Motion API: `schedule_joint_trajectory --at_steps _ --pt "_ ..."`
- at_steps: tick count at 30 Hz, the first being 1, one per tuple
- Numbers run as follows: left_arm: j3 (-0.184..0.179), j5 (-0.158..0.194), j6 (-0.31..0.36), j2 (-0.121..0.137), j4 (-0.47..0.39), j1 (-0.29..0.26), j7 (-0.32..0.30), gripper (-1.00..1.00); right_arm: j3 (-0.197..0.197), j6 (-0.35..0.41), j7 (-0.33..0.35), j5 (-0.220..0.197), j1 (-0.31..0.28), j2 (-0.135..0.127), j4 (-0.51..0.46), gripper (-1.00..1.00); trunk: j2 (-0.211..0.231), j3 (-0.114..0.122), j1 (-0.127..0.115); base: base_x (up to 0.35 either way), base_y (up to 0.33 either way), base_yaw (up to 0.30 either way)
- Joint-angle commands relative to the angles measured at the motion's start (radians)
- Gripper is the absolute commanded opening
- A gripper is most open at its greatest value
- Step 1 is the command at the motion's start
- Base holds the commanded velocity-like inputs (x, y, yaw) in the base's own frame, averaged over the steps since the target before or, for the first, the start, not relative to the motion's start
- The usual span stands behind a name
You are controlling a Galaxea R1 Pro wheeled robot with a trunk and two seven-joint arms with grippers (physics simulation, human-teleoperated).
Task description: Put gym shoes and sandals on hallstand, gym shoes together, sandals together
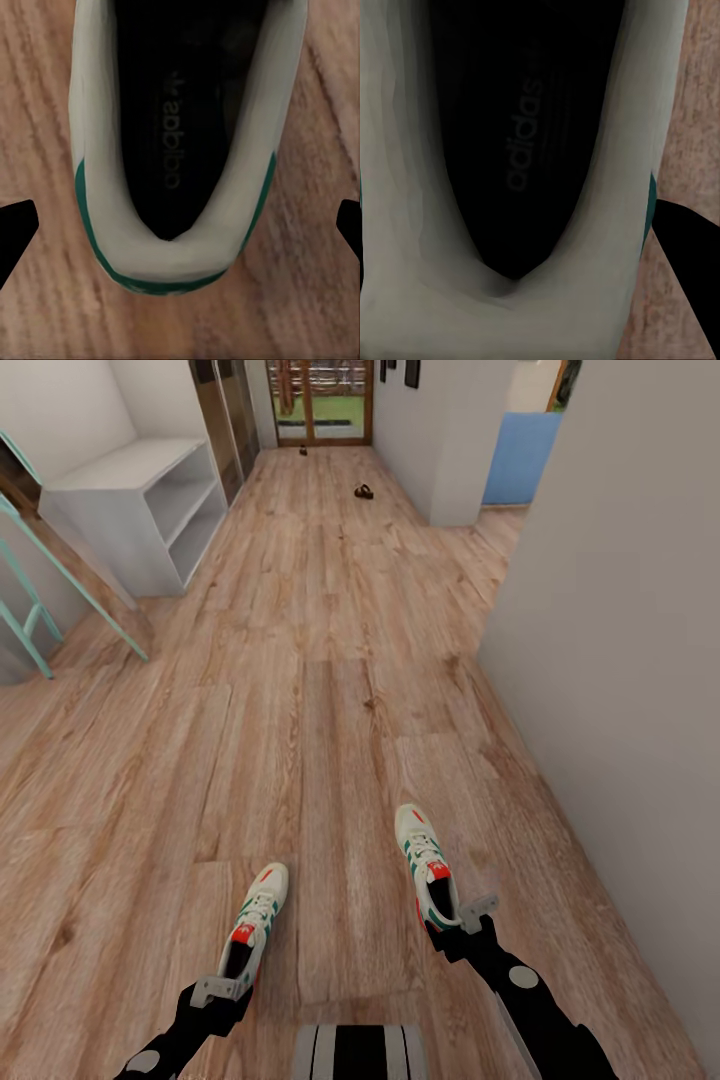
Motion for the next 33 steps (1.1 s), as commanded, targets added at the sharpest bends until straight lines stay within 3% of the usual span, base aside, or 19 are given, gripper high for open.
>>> schedule_joint_trajectory --at_steps 1,16,22,33 --pt "0.009 -0.01 -0.004 0.0 0.001 0.0 -0.004 1.0 0.001 0.001 0.001 0.009 0.0 0.0 -0.001 -1.0 -0.001 -0.006 0.0 0.0 0.0 0.0" --pt "0.01 -0.01 -0.008 0.0 0.001 0.001 -0.004 1.0 0.001 0.001 0.001 0.009 0.0 0.0 -0.002 -1.0 -0.001 -0.026 0.001 0.0 0.0 0.0" --pt "0.01 -0.009 -0.077 0.001 0.002 0.004 0.004 1.0 0.001 0.001 0.001 0.009 0.0 0.0 -0.001 -1.0 -0.001 -0.026 0.001 0.0 0.0 0.0" --pt "0.01 -0.009 -0.097 0.001 0.002 0.004 0.008 1.0 0.0 0.001 0.001 0.009 0.0 0.0 -0.006 -1.0 -0.003 -0.069 0.006 0.0 0.0 0.0"
